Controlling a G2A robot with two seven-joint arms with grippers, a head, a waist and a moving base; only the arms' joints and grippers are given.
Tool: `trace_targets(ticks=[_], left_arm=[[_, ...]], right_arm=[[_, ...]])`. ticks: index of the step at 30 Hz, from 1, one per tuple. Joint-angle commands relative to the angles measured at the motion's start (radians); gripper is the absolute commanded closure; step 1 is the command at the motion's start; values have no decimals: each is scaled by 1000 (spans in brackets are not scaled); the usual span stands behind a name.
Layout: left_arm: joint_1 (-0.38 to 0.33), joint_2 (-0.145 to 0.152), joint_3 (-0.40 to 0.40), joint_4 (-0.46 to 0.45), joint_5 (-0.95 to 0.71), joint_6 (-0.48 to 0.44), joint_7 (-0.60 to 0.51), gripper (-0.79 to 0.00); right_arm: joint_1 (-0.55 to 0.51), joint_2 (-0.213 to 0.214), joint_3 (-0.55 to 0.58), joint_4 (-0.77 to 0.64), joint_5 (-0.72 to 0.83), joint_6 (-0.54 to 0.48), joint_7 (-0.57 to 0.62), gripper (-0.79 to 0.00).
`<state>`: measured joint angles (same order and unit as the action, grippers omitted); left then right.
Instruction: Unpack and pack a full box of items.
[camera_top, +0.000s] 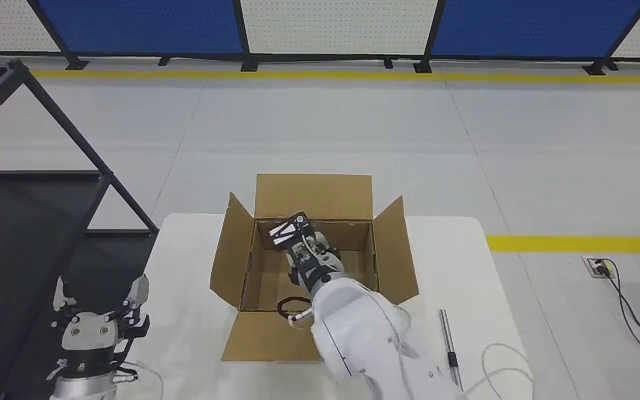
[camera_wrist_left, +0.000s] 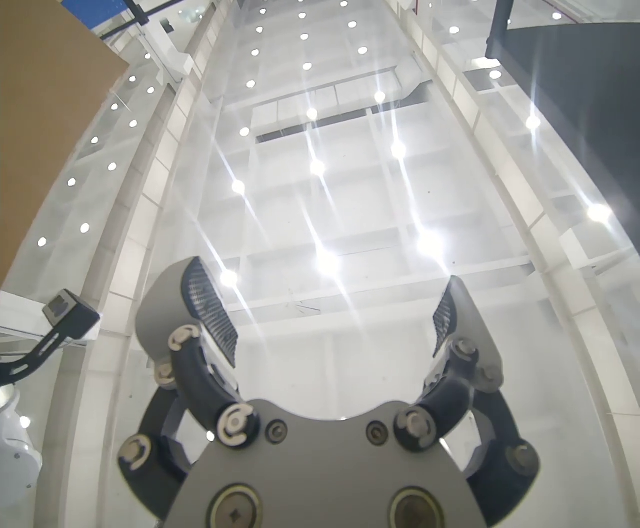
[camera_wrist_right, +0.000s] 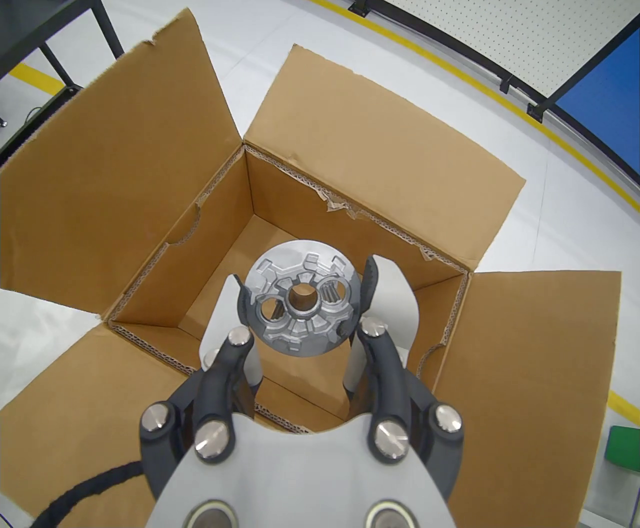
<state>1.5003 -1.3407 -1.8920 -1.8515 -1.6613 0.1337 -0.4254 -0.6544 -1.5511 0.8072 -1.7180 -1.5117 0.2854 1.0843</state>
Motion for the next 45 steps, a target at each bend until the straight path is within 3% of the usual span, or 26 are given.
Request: trace_targets(ticks=[1,12,18,22,29,44,45], left_arm=[[0,0,0,0,1,-1,0,-785],[0,0,3,-3,0,3,11,-785],[5,1,1,-10,-4,15,20,-785],[16,1,-6,-9,-9,20,14,-785],[33,0,-14,-11,-19,14,3,-785],[53,-3,-20,-25,-21,0,-8,-785],[53,-3,-20,-25,-20,-1,-8,-785]], right_arm=[[-1,0,0,-4,0,-1,-1,0],[-14,-4,-2,35,-11,14,0,0],[169,-76,-96,362,80,11,72,0],[280,-138,-157,600,165,13,38,0],[368,-232,-209,896,285,33,-69,0],[445,-347,-175,1268,471,27,-268,0],[450,-352,-175,1283,473,28,-272,-58]])
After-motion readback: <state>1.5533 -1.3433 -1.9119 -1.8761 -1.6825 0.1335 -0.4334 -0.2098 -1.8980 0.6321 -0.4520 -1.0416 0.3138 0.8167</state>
